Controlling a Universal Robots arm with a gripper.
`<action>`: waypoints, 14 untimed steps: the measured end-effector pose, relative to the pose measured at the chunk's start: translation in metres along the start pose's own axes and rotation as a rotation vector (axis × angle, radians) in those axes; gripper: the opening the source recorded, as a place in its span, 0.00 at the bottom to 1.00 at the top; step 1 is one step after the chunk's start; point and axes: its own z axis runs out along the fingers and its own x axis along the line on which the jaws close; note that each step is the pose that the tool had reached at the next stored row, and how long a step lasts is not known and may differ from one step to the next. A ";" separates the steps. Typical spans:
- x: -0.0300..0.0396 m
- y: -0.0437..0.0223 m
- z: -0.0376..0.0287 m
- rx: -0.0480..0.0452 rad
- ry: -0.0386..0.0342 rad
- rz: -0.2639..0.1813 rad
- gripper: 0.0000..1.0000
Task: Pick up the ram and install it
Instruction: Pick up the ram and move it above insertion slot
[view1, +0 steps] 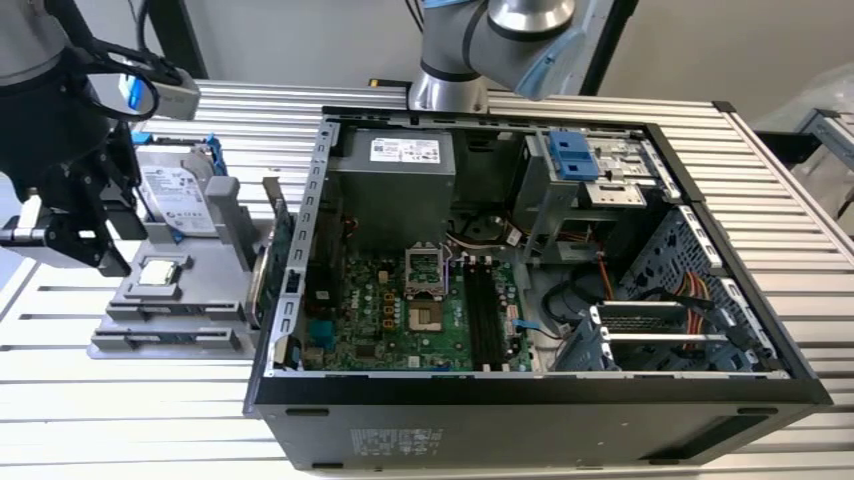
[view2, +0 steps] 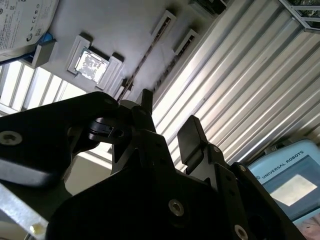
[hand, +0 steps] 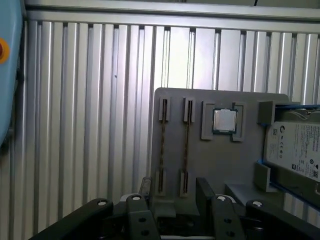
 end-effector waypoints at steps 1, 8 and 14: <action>0.0000 0.0000 0.0008 0.0001 0.0000 0.001 1.00; -0.0002 -0.0001 0.0058 0.0000 0.0020 0.002 1.00; -0.0003 -0.0002 0.0102 -0.0002 0.0056 0.002 1.00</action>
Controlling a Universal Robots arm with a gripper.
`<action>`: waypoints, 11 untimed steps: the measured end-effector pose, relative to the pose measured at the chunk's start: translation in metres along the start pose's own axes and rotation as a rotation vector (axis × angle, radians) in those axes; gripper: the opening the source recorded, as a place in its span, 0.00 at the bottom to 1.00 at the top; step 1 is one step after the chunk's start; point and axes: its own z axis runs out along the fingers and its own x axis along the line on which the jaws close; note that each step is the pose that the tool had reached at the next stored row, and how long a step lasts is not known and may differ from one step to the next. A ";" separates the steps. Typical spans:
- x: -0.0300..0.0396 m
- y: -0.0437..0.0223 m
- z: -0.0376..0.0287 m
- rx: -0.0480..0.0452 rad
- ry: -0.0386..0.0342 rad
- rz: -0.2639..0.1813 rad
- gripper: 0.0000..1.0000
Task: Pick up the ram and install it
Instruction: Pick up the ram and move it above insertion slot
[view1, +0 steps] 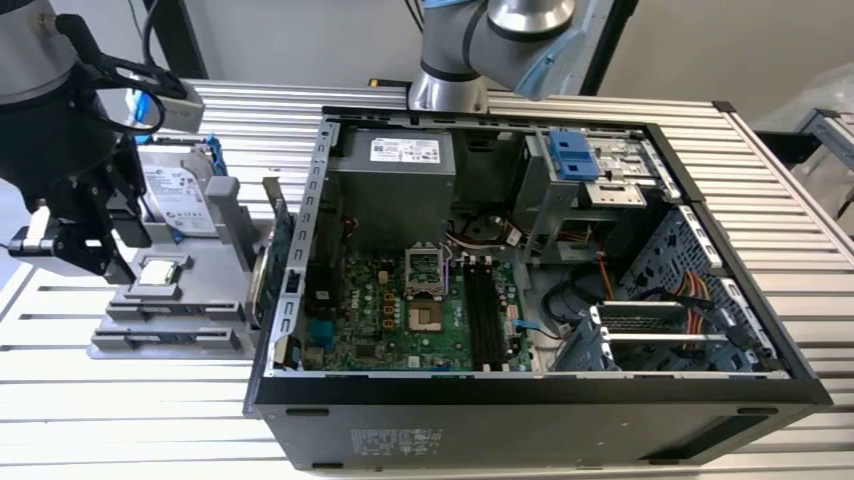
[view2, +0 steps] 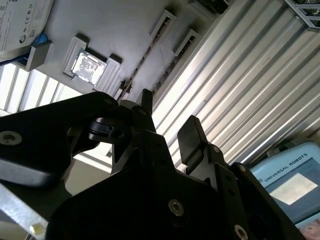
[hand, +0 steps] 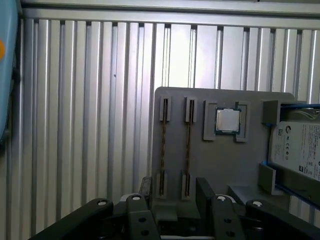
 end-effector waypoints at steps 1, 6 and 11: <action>0.0000 0.0000 0.0008 0.0001 0.0005 0.000 1.00; -0.0001 -0.0001 0.0044 -0.0001 0.0033 0.000 1.00; -0.0001 -0.0002 0.0087 -0.0001 0.0042 0.000 1.00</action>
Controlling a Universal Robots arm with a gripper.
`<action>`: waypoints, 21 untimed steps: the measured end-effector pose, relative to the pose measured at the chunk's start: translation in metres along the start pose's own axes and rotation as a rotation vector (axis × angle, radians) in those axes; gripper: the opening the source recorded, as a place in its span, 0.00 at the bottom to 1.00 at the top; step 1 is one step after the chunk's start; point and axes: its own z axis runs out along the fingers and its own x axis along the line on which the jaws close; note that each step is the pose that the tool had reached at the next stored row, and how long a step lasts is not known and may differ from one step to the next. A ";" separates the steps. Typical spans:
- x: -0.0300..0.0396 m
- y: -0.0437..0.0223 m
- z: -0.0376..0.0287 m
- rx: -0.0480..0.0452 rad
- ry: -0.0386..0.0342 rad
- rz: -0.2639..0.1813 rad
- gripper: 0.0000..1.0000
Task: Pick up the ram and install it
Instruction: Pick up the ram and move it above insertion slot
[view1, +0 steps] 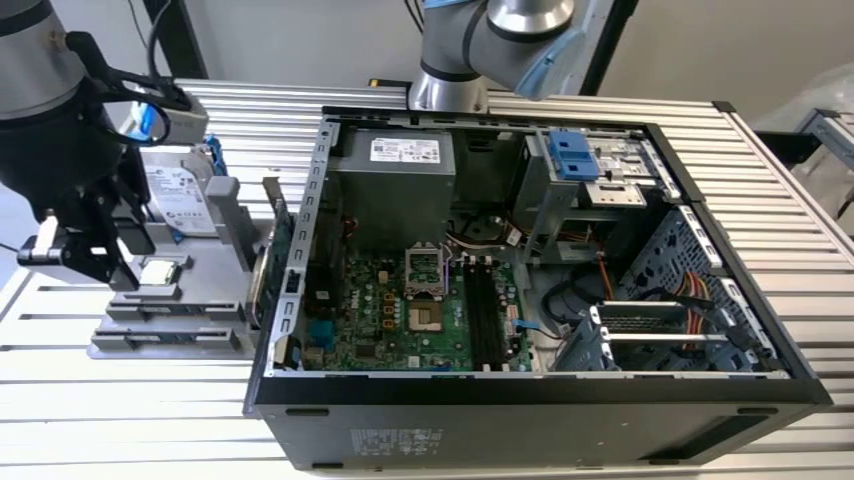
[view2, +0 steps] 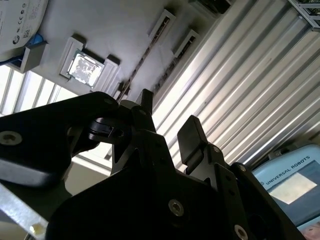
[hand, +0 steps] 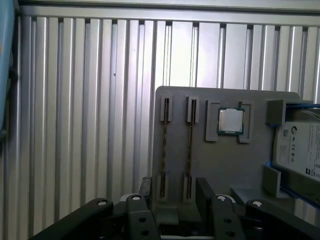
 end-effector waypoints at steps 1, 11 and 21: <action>0.0000 0.0000 0.0009 0.0000 0.0000 0.000 1.00; -0.0002 -0.0002 0.0109 0.0000 0.0005 0.000 1.00; -0.0003 -0.0003 0.0133 0.0001 0.0004 0.000 1.00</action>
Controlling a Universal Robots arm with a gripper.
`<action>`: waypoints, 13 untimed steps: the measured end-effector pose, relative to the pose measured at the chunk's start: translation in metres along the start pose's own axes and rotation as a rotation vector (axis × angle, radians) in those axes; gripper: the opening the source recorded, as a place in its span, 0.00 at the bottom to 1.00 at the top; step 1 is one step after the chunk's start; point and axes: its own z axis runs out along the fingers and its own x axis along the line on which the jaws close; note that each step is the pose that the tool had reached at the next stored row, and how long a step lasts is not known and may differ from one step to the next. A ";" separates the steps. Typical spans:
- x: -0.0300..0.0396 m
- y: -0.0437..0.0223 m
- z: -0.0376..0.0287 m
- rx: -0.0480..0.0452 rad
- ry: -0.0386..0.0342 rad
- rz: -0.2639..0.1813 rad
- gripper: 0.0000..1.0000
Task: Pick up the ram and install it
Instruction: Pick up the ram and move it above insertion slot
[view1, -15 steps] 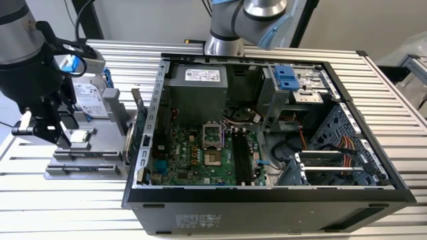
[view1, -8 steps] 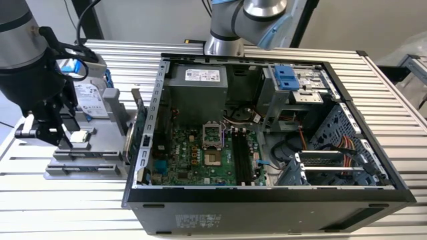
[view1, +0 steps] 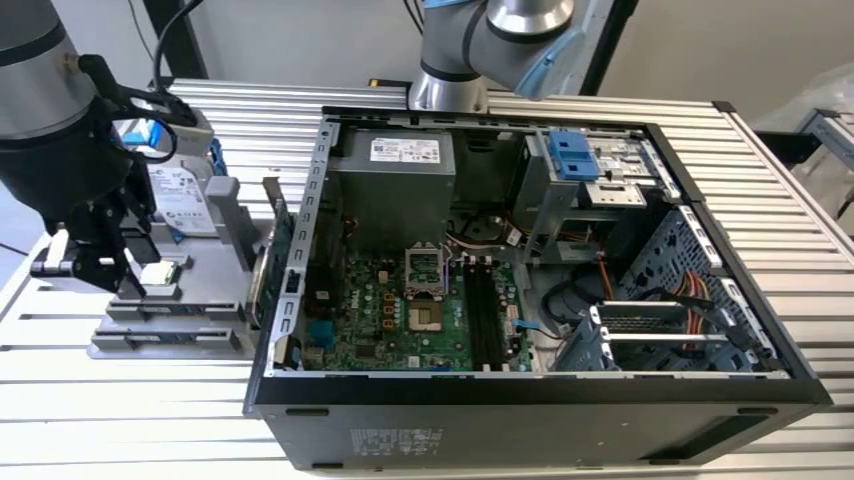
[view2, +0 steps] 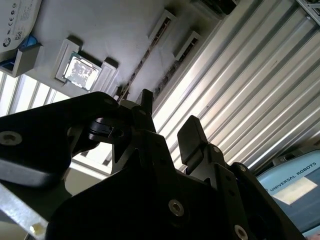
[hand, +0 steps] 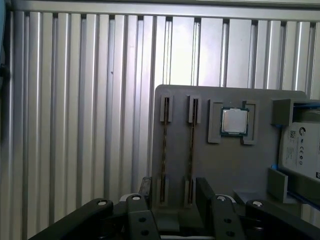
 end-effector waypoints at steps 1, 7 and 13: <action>0.0000 0.0000 0.0003 0.0001 -0.0001 0.000 1.00; -0.0001 -0.0001 0.0033 0.0000 0.0000 0.000 1.00; -0.0001 -0.0001 0.0065 0.0000 0.0001 0.000 1.00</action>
